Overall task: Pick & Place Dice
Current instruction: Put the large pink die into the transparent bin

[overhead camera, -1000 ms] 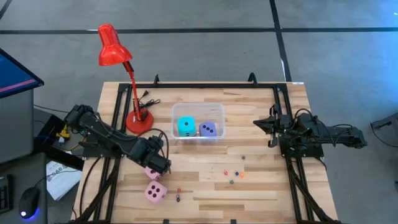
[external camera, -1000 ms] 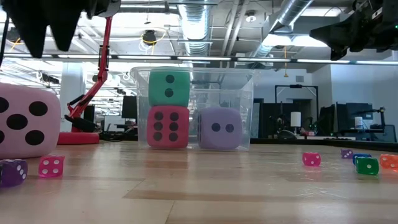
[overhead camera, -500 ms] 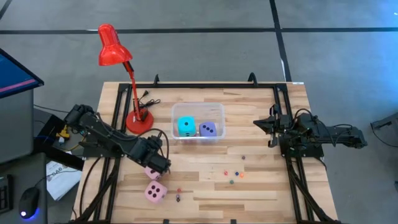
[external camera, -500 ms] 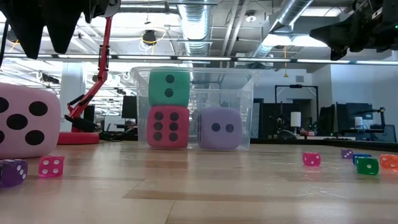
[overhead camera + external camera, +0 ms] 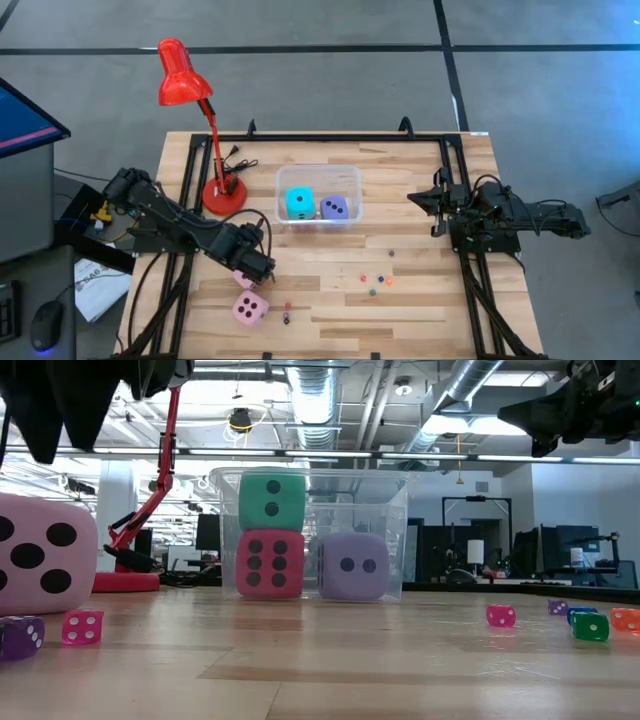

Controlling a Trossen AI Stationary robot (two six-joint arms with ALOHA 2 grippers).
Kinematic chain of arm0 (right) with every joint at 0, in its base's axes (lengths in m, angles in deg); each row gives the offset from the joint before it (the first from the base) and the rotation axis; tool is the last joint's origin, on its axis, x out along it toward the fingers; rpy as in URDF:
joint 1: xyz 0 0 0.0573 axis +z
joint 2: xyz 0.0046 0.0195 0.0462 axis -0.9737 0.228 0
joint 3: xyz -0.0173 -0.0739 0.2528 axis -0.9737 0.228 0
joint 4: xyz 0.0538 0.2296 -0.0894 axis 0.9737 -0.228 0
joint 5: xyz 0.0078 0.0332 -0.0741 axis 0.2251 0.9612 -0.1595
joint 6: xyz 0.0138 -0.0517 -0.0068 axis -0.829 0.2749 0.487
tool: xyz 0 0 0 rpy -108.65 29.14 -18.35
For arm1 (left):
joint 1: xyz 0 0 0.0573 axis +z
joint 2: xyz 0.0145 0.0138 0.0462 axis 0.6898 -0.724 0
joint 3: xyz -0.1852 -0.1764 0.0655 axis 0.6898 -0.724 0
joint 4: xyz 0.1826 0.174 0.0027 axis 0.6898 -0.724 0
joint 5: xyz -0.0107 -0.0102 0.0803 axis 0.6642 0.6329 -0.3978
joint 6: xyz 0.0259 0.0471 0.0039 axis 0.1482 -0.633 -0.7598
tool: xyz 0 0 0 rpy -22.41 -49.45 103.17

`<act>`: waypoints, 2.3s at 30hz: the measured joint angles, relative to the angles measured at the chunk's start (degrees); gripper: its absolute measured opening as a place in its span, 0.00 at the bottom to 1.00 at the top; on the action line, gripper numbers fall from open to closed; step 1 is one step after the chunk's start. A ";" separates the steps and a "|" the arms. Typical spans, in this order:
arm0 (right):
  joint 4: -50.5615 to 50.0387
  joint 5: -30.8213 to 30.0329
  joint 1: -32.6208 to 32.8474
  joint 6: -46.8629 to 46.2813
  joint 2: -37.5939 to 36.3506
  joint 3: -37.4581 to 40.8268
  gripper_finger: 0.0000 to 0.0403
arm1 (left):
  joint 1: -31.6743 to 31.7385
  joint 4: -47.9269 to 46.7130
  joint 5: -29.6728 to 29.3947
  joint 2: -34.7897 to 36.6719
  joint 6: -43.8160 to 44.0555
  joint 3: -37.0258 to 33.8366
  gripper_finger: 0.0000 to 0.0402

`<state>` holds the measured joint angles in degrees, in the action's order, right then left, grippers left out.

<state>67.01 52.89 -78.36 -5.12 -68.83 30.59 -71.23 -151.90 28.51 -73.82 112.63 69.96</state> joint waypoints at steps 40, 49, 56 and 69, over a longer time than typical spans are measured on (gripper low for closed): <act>0.03 0.00 0.00 0.01 0.00 0.00 0.00 | 0.04 12.03 4.84 -0.04 -4.50 -11.01 1.00; 0.03 0.00 0.00 0.01 -0.01 0.00 0.00 | 0.04 12.31 3.80 -0.04 -4.52 -11.01 1.00; 0.02 0.00 0.00 0.01 -0.01 0.00 0.00 | 0.04 17.22 3.76 0.07 -4.56 -14.25 1.00; 0.21 -0.01 0.00 0.01 0.02 0.00 0.00 | 0.86 23.89 7.28 1.99 -4.42 -17.72 1.00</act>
<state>67.21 52.88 -78.36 -5.11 -68.81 30.59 -70.38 -128.01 35.79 -71.83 108.21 52.24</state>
